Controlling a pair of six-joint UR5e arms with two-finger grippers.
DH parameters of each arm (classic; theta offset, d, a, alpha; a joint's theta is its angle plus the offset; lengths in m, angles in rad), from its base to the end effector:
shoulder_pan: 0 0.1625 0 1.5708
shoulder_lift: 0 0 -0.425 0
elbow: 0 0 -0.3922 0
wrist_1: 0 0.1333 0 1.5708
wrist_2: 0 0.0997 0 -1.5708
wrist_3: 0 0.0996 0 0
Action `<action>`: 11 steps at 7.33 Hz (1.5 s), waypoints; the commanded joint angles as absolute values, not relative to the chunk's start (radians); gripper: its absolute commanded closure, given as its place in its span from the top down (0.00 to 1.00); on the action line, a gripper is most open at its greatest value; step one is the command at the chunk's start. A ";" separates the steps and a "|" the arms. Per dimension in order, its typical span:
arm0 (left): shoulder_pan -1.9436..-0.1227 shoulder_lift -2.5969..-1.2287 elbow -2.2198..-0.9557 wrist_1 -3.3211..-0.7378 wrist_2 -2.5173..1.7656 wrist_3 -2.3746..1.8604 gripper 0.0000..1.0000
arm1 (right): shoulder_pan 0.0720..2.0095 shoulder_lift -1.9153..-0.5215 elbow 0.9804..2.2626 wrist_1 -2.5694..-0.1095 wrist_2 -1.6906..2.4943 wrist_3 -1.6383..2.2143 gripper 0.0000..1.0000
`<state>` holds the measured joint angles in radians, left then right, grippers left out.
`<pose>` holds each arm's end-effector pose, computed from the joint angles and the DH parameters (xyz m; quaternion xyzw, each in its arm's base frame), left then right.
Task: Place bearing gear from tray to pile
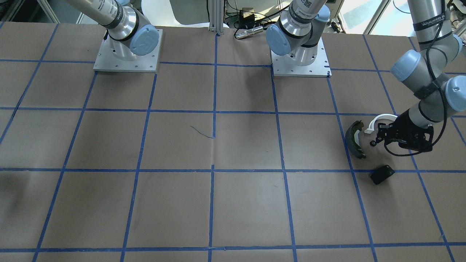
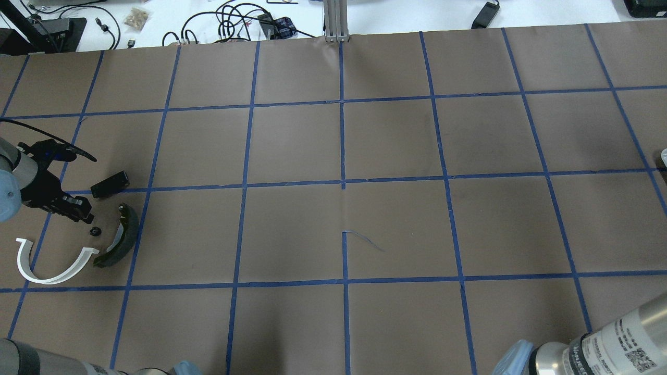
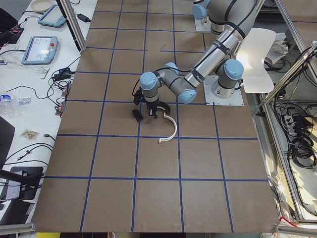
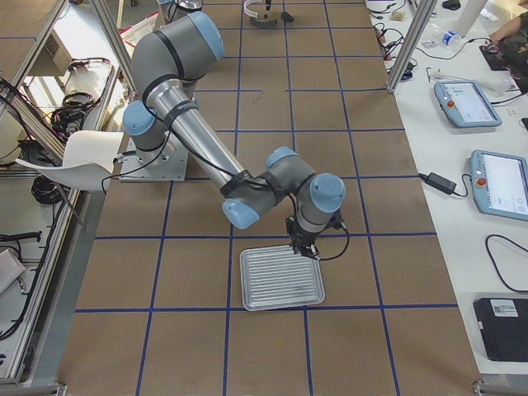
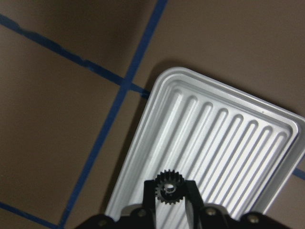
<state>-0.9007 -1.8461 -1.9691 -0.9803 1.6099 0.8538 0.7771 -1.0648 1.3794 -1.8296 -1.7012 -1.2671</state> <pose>0.2173 -0.4826 0.2194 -0.0924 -0.9947 -0.0435 0.0145 -0.3954 -0.5577 0.3087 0.2357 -0.9692 -0.0702 0.0096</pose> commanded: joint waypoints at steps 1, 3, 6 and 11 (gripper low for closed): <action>-0.903 -1.842 -1.947 -0.992 1.612 0.851 1.00 | 0.961 -1.126 1.379 -1.688 -1.665 -1.006 0.00; -1.009 -1.771 -1.933 -1.052 1.609 0.765 1.00 | 1.146 -1.146 1.384 -1.626 -1.536 -0.675 0.00; -1.180 -1.665 -1.812 -1.322 1.594 0.467 1.00 | 1.456 -1.138 1.408 -1.652 -1.490 -0.234 0.00; -1.513 -1.545 -1.581 -1.599 1.542 0.084 1.00 | 1.767 -1.094 1.599 -2.027 -1.415 0.266 0.00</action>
